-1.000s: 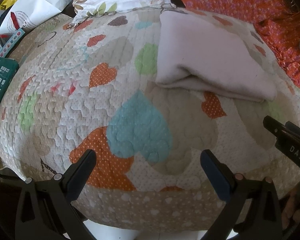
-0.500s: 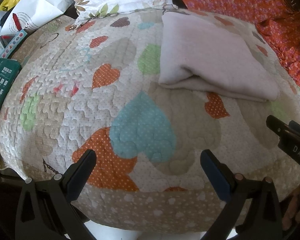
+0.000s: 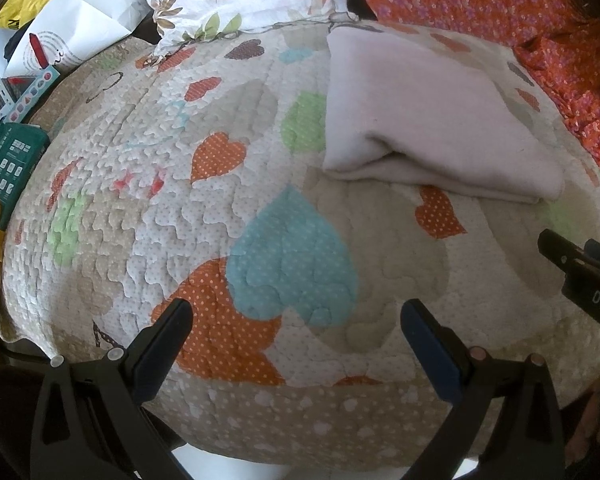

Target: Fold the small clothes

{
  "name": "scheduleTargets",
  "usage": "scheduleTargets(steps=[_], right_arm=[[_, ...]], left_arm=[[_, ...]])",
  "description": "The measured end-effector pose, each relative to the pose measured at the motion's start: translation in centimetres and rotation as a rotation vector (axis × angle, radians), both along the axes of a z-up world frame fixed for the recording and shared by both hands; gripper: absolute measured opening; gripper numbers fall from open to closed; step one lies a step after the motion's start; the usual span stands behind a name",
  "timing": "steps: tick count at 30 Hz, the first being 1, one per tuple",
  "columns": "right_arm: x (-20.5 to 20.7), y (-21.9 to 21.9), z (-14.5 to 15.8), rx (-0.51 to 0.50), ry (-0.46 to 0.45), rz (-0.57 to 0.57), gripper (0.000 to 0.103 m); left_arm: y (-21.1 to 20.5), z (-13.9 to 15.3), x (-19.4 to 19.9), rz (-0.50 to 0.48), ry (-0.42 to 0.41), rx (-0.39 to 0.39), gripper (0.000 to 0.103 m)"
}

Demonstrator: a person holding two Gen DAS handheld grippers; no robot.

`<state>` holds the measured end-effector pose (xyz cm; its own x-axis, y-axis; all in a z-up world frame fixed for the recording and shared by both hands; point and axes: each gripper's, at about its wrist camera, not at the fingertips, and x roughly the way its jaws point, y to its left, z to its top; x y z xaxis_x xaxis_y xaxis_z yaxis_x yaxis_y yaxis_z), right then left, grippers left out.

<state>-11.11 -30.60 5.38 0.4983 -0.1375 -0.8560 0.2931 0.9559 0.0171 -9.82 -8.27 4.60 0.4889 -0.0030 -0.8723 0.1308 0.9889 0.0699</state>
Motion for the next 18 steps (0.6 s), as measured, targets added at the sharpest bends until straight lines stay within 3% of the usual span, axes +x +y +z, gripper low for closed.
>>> scheduleTargets(steps=[18], right_arm=[[-0.01, 0.71, 0.38, -0.014, -0.022, 0.008, 0.086]], left_arm=[[0.3, -0.13, 0.08, 0.003, -0.007, 0.008, 0.103]])
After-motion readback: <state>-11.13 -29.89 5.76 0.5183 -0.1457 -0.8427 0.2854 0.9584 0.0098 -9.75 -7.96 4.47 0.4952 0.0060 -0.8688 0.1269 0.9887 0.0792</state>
